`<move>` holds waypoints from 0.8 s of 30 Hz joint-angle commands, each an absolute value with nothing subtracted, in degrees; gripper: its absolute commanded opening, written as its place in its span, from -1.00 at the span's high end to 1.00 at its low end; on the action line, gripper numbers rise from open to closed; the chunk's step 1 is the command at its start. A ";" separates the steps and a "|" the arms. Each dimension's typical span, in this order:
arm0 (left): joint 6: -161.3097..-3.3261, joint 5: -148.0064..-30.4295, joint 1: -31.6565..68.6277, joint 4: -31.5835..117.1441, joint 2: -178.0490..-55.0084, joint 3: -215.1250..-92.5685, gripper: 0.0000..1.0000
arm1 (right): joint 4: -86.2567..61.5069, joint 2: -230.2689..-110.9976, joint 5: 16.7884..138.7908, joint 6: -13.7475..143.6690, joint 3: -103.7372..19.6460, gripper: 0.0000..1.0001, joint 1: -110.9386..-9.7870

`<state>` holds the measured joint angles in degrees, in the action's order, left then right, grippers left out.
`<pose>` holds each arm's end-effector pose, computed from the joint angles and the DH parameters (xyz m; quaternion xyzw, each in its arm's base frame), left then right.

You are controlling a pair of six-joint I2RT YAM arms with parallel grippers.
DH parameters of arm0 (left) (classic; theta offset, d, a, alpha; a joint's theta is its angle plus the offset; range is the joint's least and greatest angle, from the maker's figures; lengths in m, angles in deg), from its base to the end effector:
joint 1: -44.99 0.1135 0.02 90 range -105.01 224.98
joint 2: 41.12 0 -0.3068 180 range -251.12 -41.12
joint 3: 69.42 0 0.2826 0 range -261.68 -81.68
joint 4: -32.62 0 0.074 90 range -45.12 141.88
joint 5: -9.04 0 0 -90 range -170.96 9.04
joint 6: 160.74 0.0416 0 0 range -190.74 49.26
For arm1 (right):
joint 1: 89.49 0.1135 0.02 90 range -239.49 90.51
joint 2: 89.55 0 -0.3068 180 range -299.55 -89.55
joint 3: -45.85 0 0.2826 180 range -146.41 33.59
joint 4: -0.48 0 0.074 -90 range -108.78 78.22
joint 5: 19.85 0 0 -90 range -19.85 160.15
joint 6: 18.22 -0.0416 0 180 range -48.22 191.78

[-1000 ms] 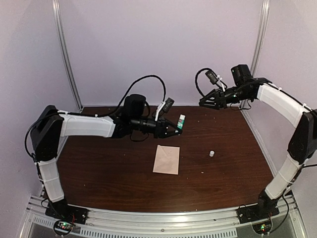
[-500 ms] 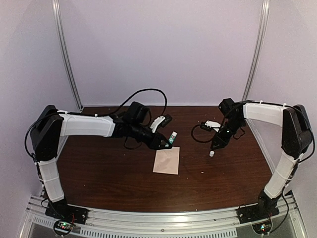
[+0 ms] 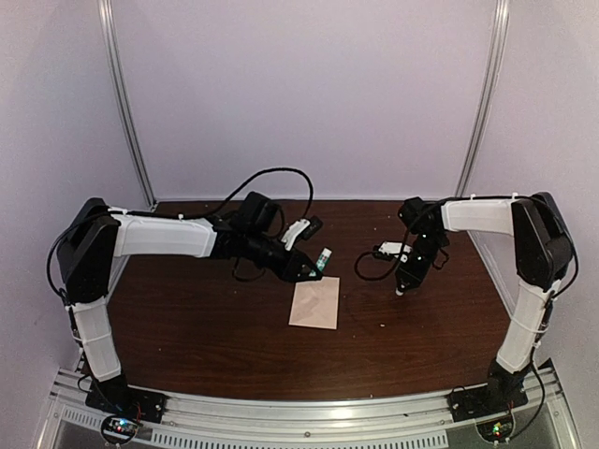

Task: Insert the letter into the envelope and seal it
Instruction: Pick up the solid glue cap from the center of the board.

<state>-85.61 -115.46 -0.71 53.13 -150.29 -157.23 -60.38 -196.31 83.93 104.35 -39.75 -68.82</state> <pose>0.3076 -0.3489 0.2281 0.3484 0.8085 -0.4302 0.1997 0.3594 0.1462 0.1920 -0.4512 0.8817 0.1119 0.0811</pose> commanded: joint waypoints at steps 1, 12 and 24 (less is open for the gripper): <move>-85.13 -115.57 -0.17 52.03 -148.36 -156.52 0.89 | -59.88 -197.14 82.31 103.33 -41.75 0.29 -68.46; -85.27 -115.89 -0.19 51.56 -148.38 -156.30 0.90 | -61.54 -198.72 84.53 103.41 -42.62 0.42 -68.40; -85.65 -116.35 -0.19 50.97 -148.83 -156.12 0.90 | -62.40 -196.80 85.51 103.37 -42.25 0.38 -68.26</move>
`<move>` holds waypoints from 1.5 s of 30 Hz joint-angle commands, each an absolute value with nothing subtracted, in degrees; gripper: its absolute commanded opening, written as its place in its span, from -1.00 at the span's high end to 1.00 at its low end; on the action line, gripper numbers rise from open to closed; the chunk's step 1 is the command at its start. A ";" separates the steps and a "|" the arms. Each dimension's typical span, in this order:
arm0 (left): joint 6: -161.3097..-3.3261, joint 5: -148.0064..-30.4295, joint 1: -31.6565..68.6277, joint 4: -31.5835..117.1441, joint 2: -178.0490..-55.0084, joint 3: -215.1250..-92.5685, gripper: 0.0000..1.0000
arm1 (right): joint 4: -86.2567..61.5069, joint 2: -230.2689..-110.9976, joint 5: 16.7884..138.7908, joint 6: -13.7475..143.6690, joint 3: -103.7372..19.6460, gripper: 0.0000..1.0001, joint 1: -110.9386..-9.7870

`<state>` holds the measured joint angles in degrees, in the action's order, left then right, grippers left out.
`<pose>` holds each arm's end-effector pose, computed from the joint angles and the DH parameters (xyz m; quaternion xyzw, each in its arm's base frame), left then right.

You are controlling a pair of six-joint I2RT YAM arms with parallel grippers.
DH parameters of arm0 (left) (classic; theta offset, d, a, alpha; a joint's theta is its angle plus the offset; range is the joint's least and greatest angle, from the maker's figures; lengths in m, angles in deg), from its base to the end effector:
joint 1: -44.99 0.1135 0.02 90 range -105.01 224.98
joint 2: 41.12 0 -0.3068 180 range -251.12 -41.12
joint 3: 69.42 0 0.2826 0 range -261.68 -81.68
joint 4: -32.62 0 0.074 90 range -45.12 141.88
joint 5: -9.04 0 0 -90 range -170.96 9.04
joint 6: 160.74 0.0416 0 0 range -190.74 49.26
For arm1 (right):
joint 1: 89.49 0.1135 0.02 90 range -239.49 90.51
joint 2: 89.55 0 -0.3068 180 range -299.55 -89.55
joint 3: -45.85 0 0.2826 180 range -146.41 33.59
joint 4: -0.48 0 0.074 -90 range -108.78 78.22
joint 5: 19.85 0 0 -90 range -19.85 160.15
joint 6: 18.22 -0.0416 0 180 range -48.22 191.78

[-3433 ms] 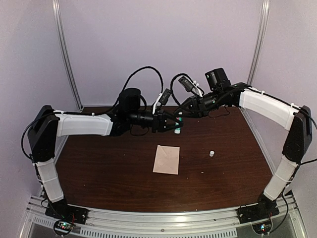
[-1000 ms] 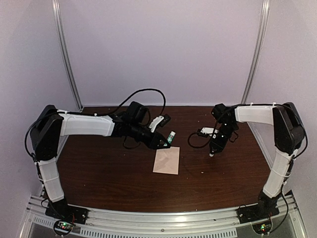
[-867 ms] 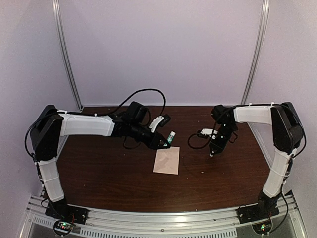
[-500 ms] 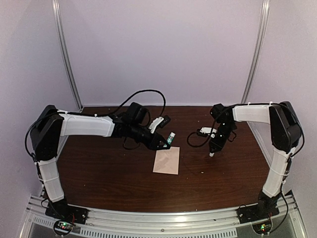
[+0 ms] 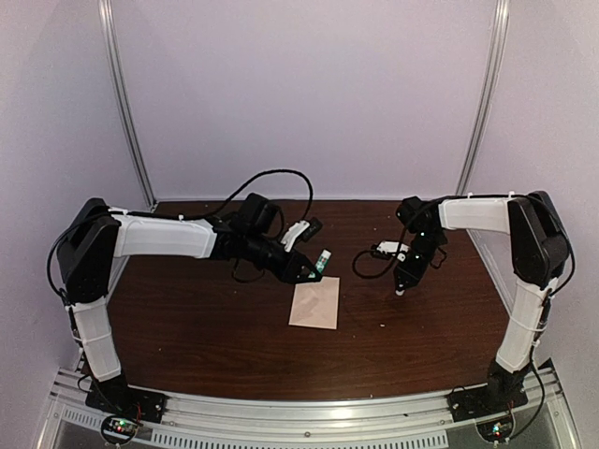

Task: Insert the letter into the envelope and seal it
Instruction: Pick up the solid glue cap from the center of the board.

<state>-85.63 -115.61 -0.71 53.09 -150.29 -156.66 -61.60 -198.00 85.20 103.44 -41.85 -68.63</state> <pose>0.3063 -0.3478 0.2248 0.3479 0.8101 -0.4296 0.1952 0.3658 0.1510 0.1911 -0.4451 0.8837 0.1243 0.0740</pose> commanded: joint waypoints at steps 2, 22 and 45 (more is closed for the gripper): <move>-85.79 -116.42 -0.19 50.87 -148.84 -156.18 0.90 | -62.13 -197.32 85.00 103.42 -42.10 0.38 -68.24; -85.79 -116.65 -0.19 51.10 -148.82 -156.30 0.90 | -61.12 -198.55 82.00 102.76 -41.03 0.44 -67.18; -81.59 -121.24 -0.28 56.02 -149.98 -158.22 0.95 | -70.65 -192.37 95.62 105.02 -48.69 0.65 -66.90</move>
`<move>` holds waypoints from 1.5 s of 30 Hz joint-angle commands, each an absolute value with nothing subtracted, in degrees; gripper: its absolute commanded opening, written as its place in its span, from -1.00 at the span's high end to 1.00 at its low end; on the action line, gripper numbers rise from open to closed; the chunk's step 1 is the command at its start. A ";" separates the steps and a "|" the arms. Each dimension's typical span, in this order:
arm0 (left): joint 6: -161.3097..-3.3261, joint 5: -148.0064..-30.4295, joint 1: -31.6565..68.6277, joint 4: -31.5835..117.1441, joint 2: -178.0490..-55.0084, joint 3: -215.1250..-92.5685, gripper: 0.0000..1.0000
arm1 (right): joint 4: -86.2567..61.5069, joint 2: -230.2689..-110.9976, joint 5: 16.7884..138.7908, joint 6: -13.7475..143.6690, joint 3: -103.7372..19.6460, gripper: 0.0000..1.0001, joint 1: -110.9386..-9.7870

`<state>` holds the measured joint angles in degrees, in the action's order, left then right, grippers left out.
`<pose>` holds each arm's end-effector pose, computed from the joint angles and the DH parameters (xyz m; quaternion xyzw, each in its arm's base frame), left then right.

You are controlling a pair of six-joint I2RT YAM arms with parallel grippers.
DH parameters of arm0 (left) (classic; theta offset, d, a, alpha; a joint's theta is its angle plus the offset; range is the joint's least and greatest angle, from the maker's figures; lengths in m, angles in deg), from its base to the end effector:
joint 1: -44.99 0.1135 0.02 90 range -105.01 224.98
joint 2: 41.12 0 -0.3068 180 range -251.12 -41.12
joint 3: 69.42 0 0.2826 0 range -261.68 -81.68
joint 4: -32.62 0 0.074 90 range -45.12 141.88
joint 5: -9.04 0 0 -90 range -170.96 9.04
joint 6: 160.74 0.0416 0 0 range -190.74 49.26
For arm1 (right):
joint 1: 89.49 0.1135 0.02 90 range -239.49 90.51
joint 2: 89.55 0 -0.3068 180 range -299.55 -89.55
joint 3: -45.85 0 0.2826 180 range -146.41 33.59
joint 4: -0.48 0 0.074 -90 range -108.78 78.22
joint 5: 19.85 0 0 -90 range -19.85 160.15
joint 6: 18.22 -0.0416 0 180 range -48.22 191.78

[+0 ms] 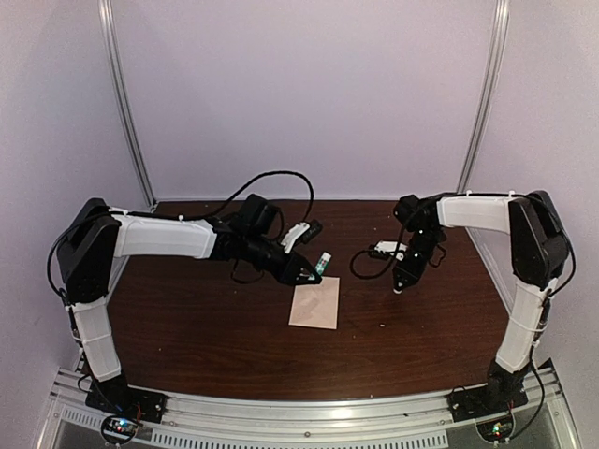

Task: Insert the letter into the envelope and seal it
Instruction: Pick up the solid glue cap from the center of the board, then install the solid glue cap onto the solid glue.

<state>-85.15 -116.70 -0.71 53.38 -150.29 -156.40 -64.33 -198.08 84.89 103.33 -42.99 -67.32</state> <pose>0.3048 -0.3471 0.2231 0.3533 0.8073 -0.4338 0.1879 0.3614 0.1587 0.1955 -0.4531 0.8809 0.1238 0.0579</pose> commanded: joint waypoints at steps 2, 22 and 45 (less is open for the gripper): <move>-79.53 -124.00 -0.48 57.98 -150.36 -159.37 0.98 | -73.58 -191.78 103.73 105.68 -51.85 0.66 -66.90; -69.62 -133.58 -4.66 68.51 -152.08 -165.90 1.00 | -94.10 -201.73 138.14 114.30 -70.01 0.65 -64.45; -74.34 -134.06 -4.94 63.20 -153.88 -166.64 1.00 | -96.32 -203.51 138.53 117.32 -67.88 0.64 -61.01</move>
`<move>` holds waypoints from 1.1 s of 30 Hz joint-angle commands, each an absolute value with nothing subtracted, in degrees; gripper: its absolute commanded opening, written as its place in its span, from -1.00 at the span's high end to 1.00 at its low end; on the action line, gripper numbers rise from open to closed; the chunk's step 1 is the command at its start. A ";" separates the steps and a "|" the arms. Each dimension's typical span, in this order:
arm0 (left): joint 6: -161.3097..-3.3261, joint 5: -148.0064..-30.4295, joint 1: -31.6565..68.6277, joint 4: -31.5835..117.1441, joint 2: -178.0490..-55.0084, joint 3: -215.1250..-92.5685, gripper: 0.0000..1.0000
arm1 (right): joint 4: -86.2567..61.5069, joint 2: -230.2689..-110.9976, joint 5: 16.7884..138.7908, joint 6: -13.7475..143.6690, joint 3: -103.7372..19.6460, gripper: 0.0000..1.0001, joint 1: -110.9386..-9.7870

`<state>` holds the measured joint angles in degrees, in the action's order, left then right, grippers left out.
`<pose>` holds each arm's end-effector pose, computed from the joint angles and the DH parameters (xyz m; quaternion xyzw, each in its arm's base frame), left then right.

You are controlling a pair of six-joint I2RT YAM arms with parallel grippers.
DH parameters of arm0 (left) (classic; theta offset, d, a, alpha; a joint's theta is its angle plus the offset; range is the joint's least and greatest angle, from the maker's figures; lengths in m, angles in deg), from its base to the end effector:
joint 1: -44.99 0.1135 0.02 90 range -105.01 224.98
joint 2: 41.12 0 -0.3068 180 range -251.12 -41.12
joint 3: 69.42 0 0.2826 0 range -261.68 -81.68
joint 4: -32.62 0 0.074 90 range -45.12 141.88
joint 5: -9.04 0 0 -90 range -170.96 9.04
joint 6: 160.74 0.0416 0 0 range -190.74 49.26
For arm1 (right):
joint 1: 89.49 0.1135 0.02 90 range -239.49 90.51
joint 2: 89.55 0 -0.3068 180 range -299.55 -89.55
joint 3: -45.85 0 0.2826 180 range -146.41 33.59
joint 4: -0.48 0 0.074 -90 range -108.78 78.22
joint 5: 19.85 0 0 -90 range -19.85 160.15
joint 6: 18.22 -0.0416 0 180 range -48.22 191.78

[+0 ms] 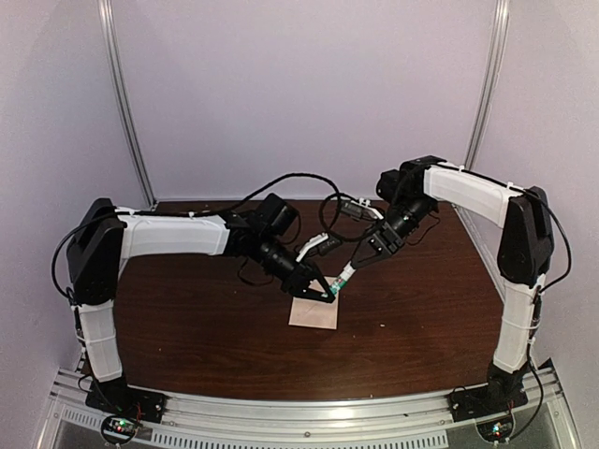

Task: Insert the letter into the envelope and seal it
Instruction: Install the solid glue cap onto the solid glue.

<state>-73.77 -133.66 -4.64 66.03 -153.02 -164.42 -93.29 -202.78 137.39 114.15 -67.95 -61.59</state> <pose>0.2780 -0.3781 0.2397 0.4718 0.7145 -0.5091 0.0875 0.3520 0.2298 0.3083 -0.4664 0.6896 0.5520 0.0466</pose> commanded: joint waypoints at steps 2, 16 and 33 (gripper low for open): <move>-74.39 -134.04 -4.94 63.20 -154.14 -166.90 1.00 | -97.85 -203.90 138.52 118.97 -67.92 0.64 -60.85; -79.00 -133.55 -4.94 58.25 -154.73 -166.98 1.00 | -91.79 -203.00 138.00 112.96 -65.07 0.64 -60.19; -90.07 -121.00 -6.03 33.99 -153.13 -162.21 1.00 | -78.70 -205.60 123.97 93.27 -61.11 0.65 -59.07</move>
<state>-86.09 -126.56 -5.60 54.14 -155.71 -160.72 -83.11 -203.24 131.45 99.83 -62.90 -61.22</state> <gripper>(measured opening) 0.196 0.185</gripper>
